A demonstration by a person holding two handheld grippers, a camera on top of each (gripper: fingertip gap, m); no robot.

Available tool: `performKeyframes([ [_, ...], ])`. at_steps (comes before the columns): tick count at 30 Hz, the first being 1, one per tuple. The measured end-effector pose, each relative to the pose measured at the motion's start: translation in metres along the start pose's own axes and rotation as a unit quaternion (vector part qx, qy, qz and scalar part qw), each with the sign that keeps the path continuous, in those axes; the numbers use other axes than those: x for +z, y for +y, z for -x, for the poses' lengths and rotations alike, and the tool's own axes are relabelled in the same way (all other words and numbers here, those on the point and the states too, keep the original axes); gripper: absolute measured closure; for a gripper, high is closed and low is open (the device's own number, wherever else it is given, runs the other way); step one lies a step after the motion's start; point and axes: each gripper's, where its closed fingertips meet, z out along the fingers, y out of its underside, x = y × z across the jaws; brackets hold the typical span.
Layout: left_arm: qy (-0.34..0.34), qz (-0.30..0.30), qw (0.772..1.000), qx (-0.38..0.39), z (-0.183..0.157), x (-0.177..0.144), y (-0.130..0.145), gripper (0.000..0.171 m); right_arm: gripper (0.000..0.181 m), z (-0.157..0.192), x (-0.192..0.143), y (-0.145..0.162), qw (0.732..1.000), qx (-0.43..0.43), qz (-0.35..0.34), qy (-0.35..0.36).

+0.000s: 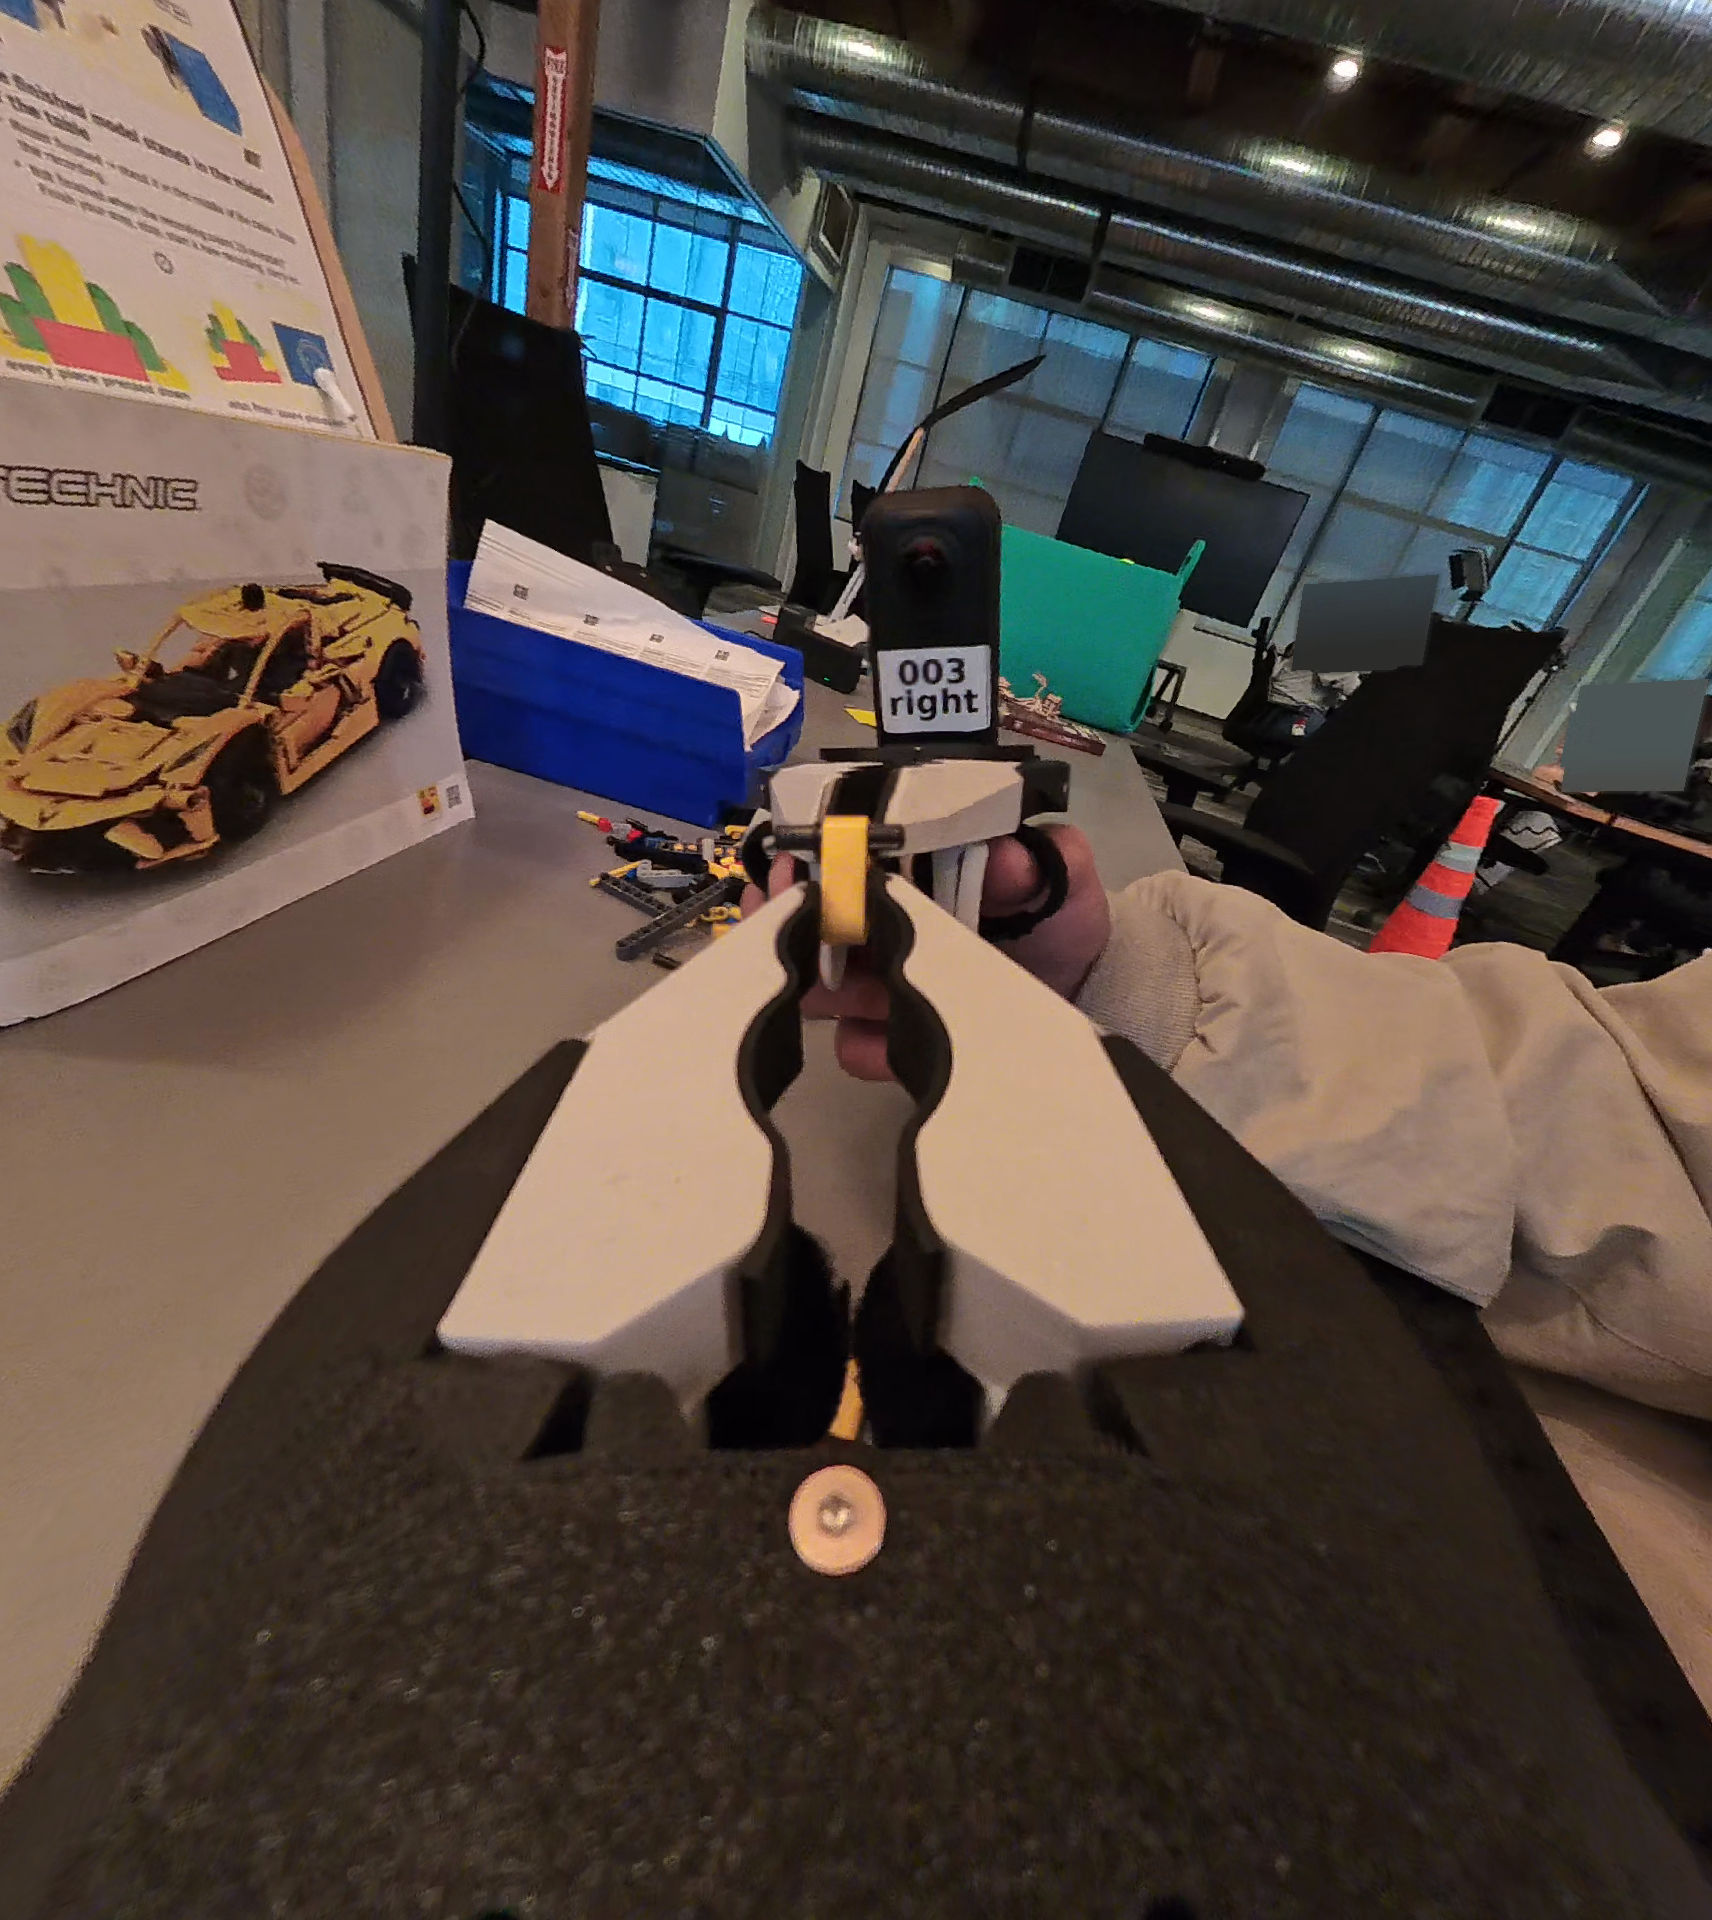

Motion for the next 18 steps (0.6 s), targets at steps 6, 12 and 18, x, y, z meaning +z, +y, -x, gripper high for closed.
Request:
performKeyframes([
  [6,0.013,-0.007,1.0,-0.023,0.001,-0.002,0.0,0.165,0.156,0.007,0.003,-0.001,0.999,0.028,-0.011,-0.02],
  [12,-0.019,0.0,1.0,-0.007,0.007,0.003,0.006,0.165,0.165,-0.006,-0.001,0.003,0.999,0.042,-0.011,0.003],
  [18,-0.071,0.026,0.997,0.031,0.017,0.006,0.015,0.164,0.163,-0.016,-0.002,0.011,0.999,0.033,0.006,0.028],
])
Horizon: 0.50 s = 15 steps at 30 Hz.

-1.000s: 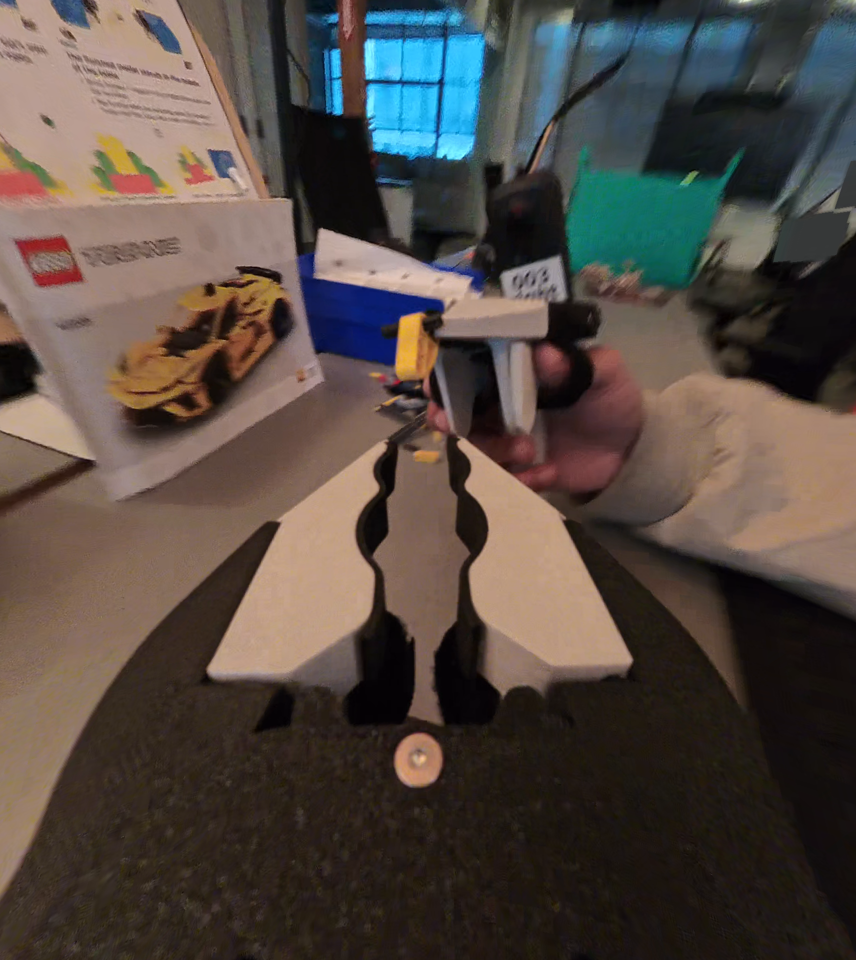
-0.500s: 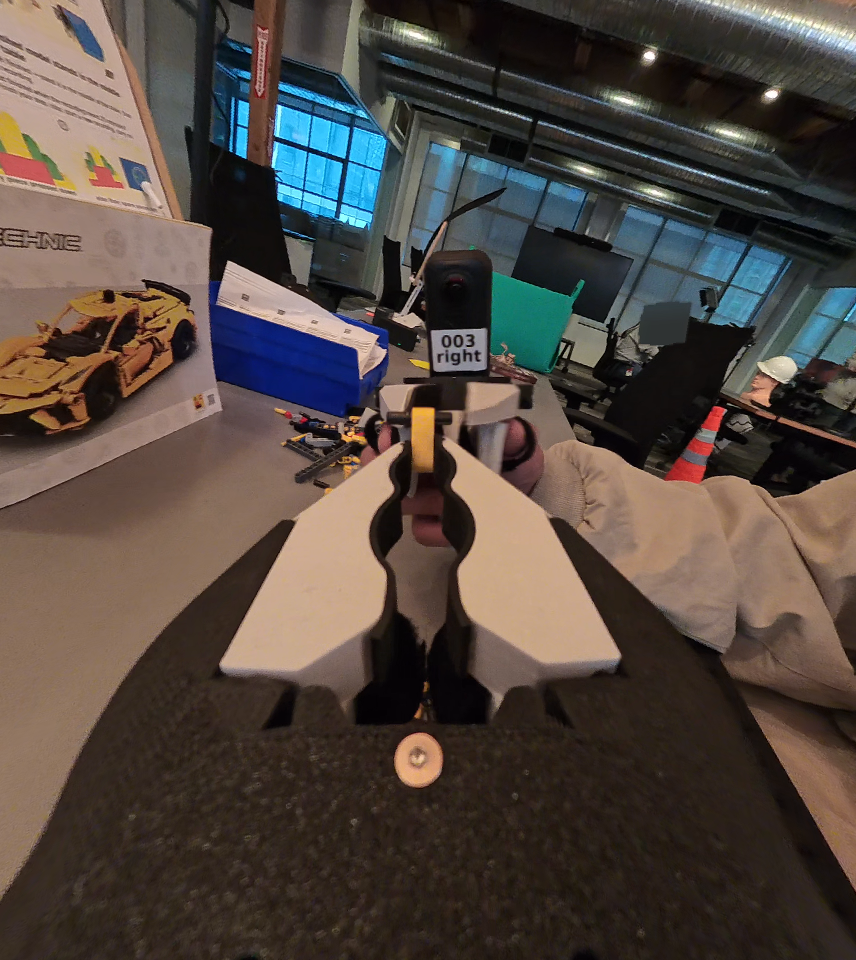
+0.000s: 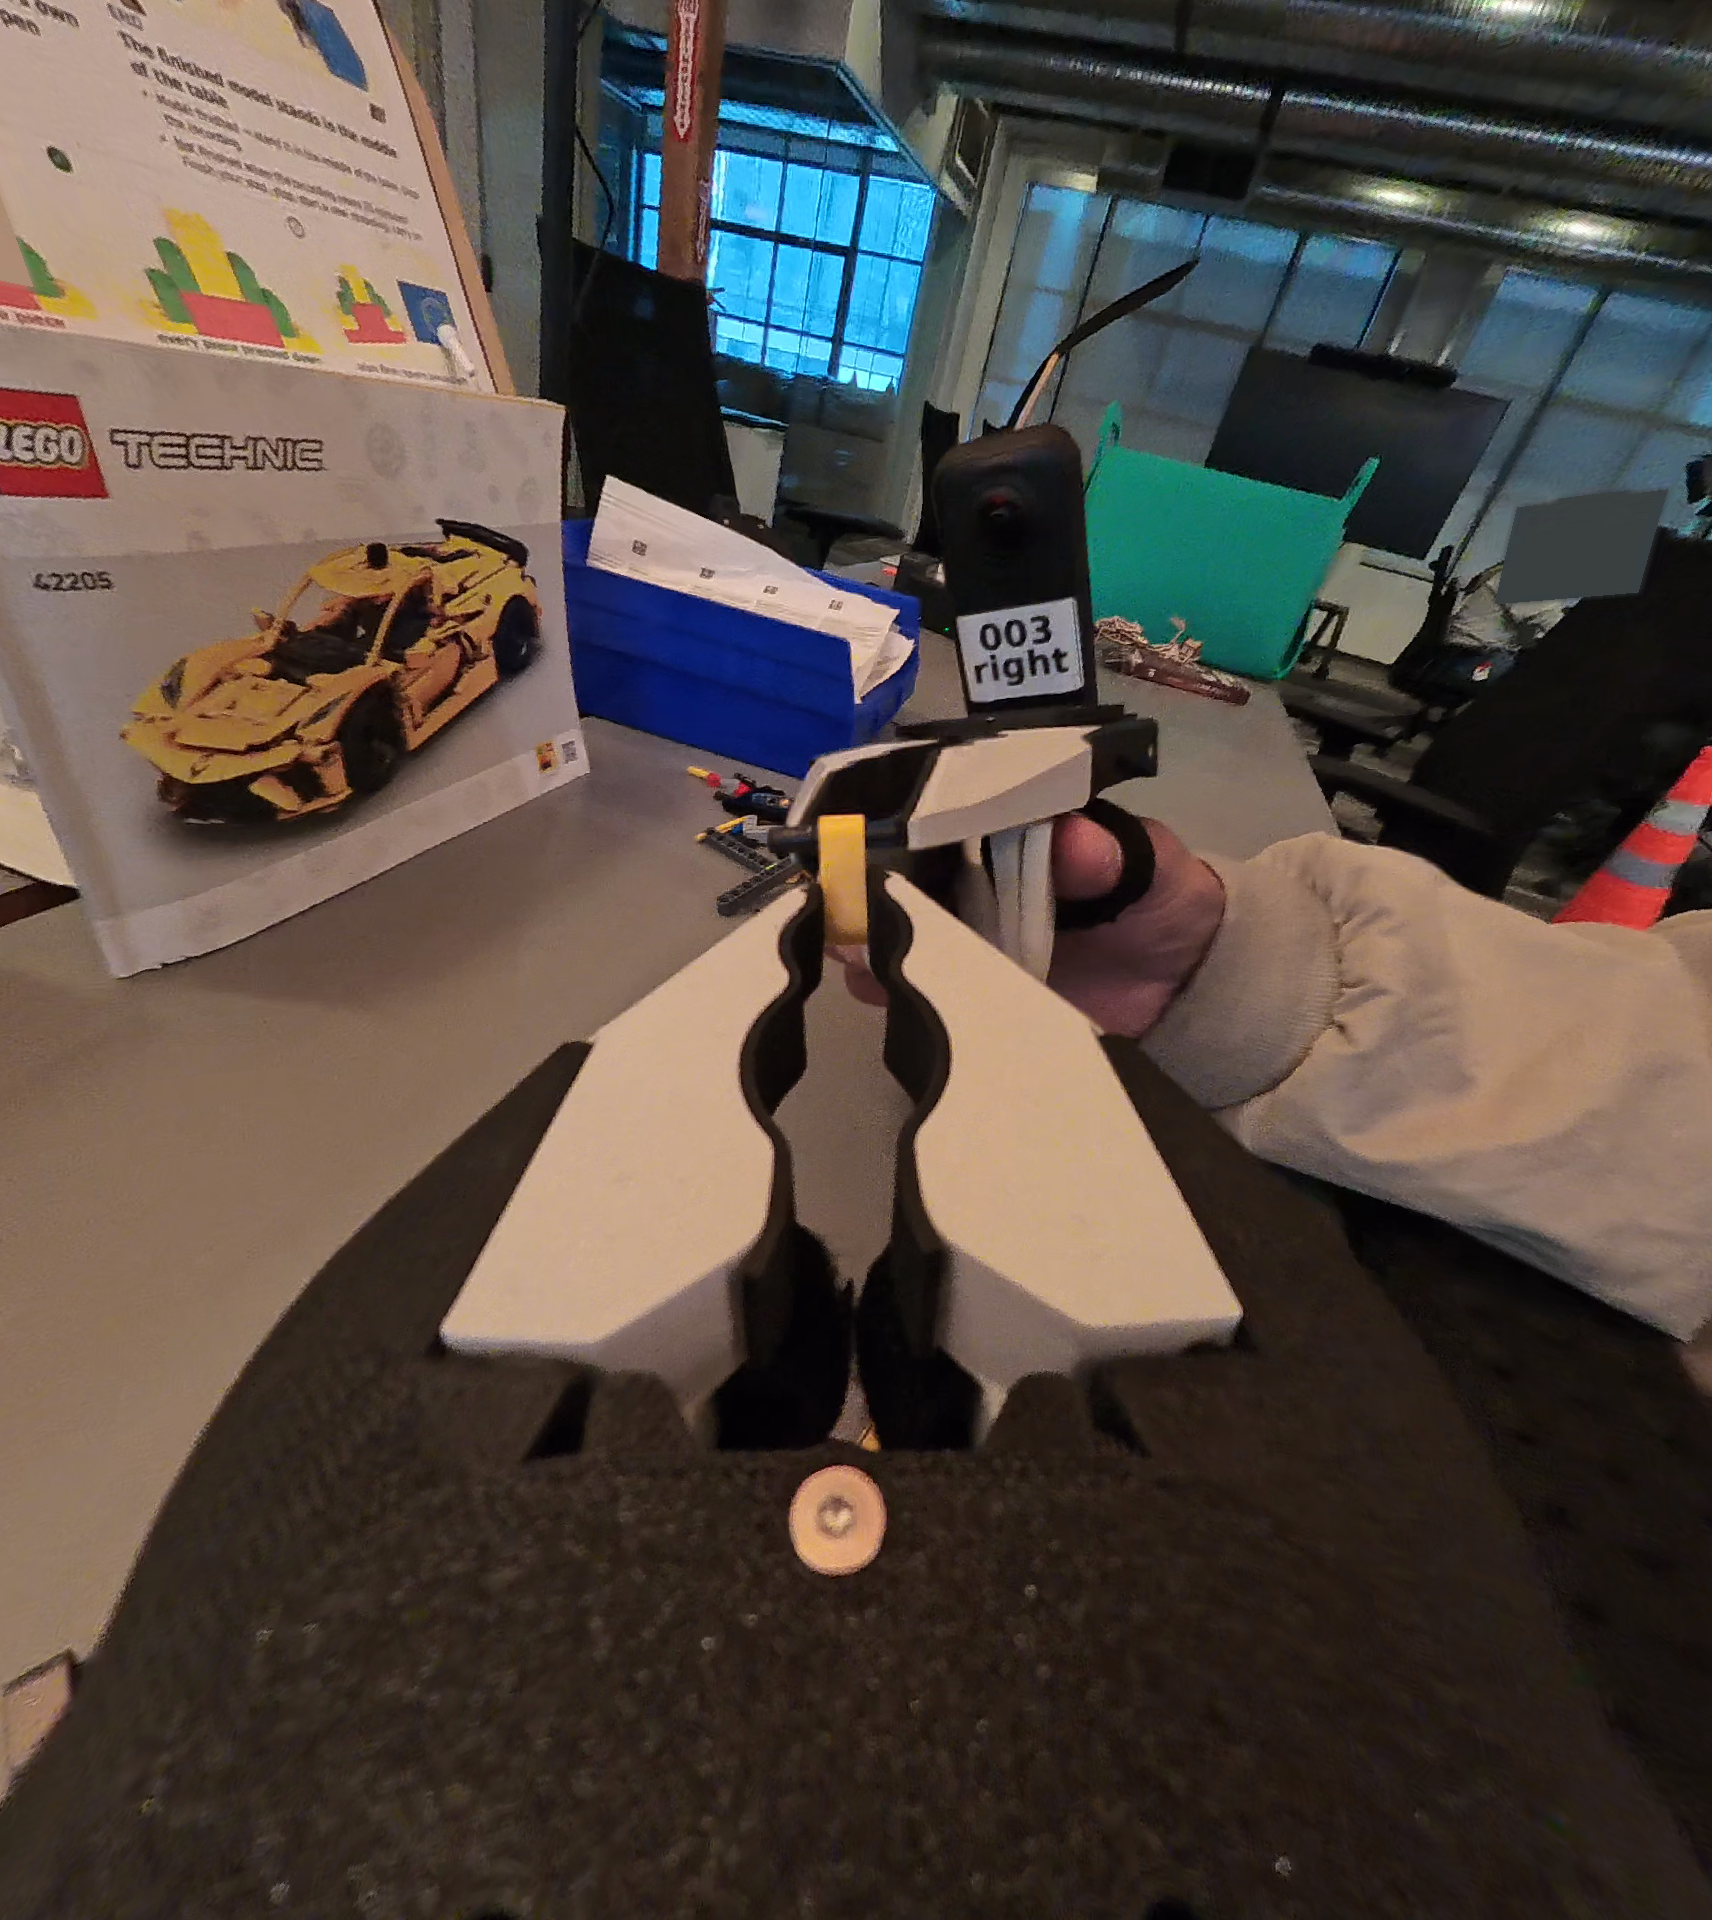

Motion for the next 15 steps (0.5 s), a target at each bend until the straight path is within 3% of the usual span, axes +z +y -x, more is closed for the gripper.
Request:
performKeyframes([
  [15,0.054,-0.025,0.998,-0.006,-0.018,-0.002,-0.005,0.164,0.166,0.016,-0.001,-0.001,0.998,-0.038,-0.027,-0.044],
])
